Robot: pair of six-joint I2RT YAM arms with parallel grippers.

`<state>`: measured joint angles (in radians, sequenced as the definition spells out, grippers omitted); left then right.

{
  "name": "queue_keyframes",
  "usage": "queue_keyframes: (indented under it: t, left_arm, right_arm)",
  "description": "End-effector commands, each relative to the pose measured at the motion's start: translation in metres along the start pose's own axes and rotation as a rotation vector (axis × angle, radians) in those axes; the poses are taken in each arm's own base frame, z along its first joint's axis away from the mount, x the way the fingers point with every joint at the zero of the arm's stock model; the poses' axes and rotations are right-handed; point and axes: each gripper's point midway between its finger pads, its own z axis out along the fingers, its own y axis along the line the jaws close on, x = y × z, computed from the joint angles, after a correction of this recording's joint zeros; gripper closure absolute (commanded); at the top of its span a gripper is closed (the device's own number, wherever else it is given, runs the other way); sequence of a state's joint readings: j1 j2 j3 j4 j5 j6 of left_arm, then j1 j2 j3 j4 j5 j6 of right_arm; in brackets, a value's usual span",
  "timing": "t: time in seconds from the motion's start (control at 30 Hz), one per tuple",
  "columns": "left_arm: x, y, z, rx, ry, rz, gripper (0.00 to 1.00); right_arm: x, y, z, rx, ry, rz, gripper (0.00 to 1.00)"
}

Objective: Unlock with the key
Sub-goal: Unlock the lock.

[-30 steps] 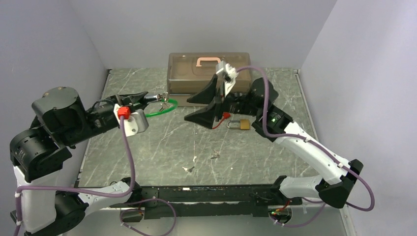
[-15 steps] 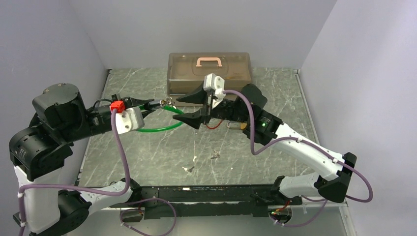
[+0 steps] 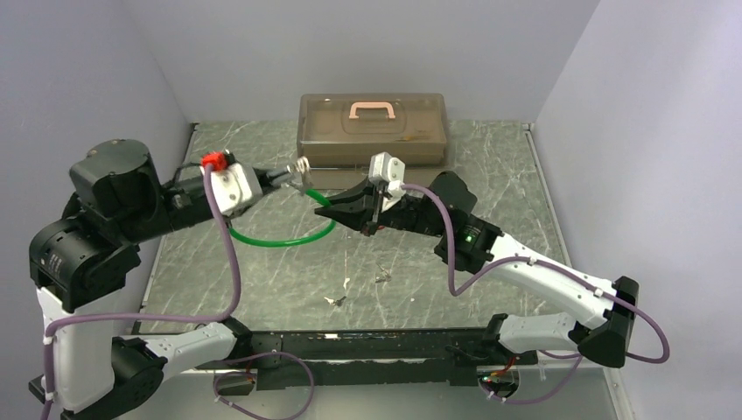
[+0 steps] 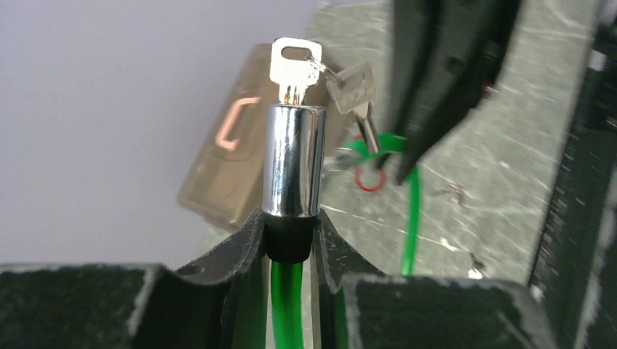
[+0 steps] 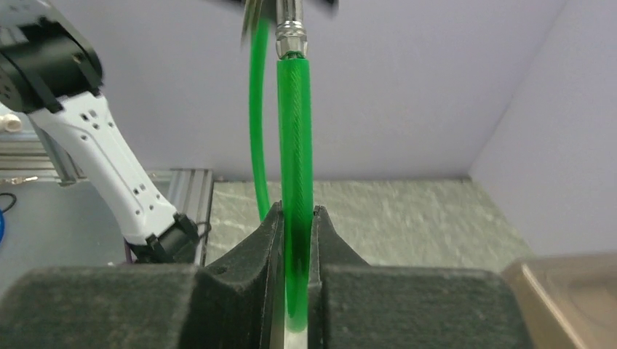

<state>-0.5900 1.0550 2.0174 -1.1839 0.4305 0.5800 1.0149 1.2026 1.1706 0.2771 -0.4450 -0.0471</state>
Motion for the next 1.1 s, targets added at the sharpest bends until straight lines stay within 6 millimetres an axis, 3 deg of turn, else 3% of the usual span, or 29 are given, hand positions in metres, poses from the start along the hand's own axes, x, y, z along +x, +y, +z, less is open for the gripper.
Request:
queue_keyframes:
  t: [0.0, 0.17, 0.23, 0.3, 0.47, 0.57, 0.67, 0.8, 0.93, 1.07]
  left_arm:
    - [-0.067, 0.056, -0.042, -0.320, -0.217, 0.047, 1.00]
    - [-0.082, 0.056, -0.051, -0.320, -0.269, 0.025, 1.00]
    - [-0.076, 0.051, -0.047, -0.295, -0.252, 0.024, 1.00]
    - [-0.059, 0.053, -0.041, -0.314, -0.199, 0.018, 1.00]
    - [0.016, 0.063, -0.021, -0.405, 0.025, 0.001, 1.00]
    - [0.073, 0.067, -0.011, -0.444, 0.213, -0.032, 1.00]
    - [0.140, 0.068, -0.004, -0.435, 0.403, -0.152, 1.00]
    - [0.215, 0.077, -0.008, -0.432, 0.534, -0.349, 1.00]
    - [0.269, 0.082, -0.014, -0.444, 0.618, -0.437, 1.00]
    - [0.317, 0.070, -0.006, -0.403, 0.710, -0.499, 1.00]
  right_arm:
    - [0.041, -0.019, -0.019, 0.128, 0.117, 0.070, 1.00]
    - [0.061, -0.028, -0.023, 0.166, 0.178, 0.121, 1.00]
    - [0.058, -0.028, -0.021, 0.167, 0.161, 0.140, 1.00]
    - [0.054, -0.031, -0.019, 0.178, 0.156, 0.154, 1.00]
    - [0.066, -0.042, -0.011, 0.242, 0.176, 0.236, 1.00]
    - [0.085, -0.043, -0.004, 0.265, 0.191, 0.331, 1.00]
    - [0.115, -0.047, 0.001, 0.299, 0.252, 0.410, 1.00]
    - [0.156, -0.052, 0.006, 0.348, 0.333, 0.477, 1.00]
    - [0.201, -0.062, 0.008, 0.429, 0.435, 0.530, 1.00]
    - [0.248, -0.069, 0.011, 0.498, 0.540, 0.592, 1.00]
